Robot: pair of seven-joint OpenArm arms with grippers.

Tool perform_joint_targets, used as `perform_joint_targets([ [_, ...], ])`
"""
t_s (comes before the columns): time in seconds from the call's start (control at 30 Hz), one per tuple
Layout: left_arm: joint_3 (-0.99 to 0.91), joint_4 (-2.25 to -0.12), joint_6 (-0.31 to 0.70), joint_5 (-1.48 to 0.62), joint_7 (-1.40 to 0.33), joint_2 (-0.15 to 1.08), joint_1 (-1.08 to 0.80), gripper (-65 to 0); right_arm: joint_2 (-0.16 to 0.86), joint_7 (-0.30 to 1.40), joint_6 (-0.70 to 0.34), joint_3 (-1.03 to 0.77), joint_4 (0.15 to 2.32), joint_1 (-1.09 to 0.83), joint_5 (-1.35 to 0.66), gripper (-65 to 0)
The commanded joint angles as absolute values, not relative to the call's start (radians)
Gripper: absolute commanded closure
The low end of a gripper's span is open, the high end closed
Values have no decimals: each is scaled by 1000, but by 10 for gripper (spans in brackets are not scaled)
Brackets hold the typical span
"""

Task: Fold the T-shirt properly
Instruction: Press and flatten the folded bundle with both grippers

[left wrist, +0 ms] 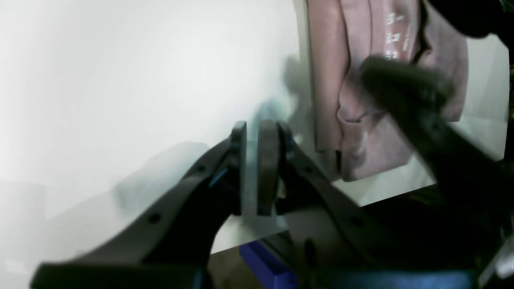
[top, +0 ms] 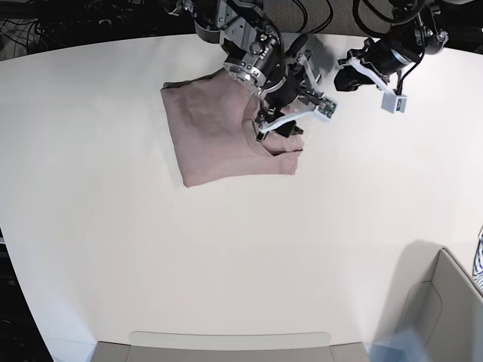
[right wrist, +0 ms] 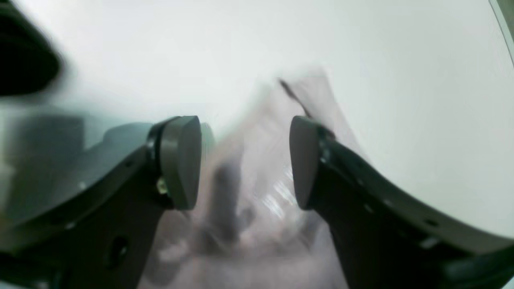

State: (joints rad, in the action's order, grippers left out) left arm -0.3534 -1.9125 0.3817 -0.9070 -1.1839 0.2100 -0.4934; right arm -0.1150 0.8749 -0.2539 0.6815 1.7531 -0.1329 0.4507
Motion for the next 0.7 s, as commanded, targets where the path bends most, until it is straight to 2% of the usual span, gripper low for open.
perform_joint_targets([
  [0.0,-355,-1928,383,-926,-1175,216,-493,-48,-128,837,-252,691,1779,-145,466,-347],
  [0.1,-355,-1928,383,-926,-1171,216,-493,-48,-125,814,-251,657,1810,-145,470,-347],
  [0.23,-355,-1928,384,-928,-1167,214,-483,-48,-119,809,-252,490,1865,-131,466,-347],
  [0.33,-332,-1933,386,-931,-1165,211,-441,-44,-65,814,-254,395,1903,-116,464,-339],
  [0.43,-255,-1934,386,-928,-1164,203,-400,0,4,814,-254,317,1922,-114,464,-268],
  [0.6,-68,-1934,381,-924,-1145,200,-315,0,87,814,-255,150,1928,-114,321,-28],
  [0.63,-31,-1934,381,-923,-1129,200,-306,0,94,814,-255,114,1928,-110,274,0],
  [0.67,1,-1934,381,-911,-1115,200,-303,0,105,816,-255,88,1928,-104,239,0],
])
